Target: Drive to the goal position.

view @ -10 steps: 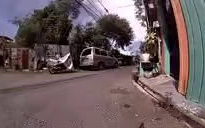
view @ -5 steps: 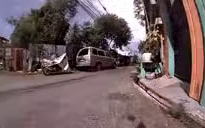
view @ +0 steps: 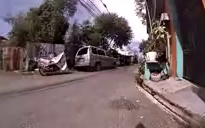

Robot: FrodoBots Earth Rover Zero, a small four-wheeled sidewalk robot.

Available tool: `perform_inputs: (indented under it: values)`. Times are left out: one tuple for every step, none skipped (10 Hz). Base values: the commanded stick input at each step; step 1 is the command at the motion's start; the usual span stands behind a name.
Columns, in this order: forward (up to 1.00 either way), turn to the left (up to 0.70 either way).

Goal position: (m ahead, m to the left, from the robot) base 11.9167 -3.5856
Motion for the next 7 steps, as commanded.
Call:
perform_inputs:
  values:
    - [0.7,0.0]
    - [0.7,0.0]
    - [0.7,0.0]
    - [0.7,0.0]
    - [0.7,0.0]
    - [0.7,0.0]
    - [0.7,0.0]
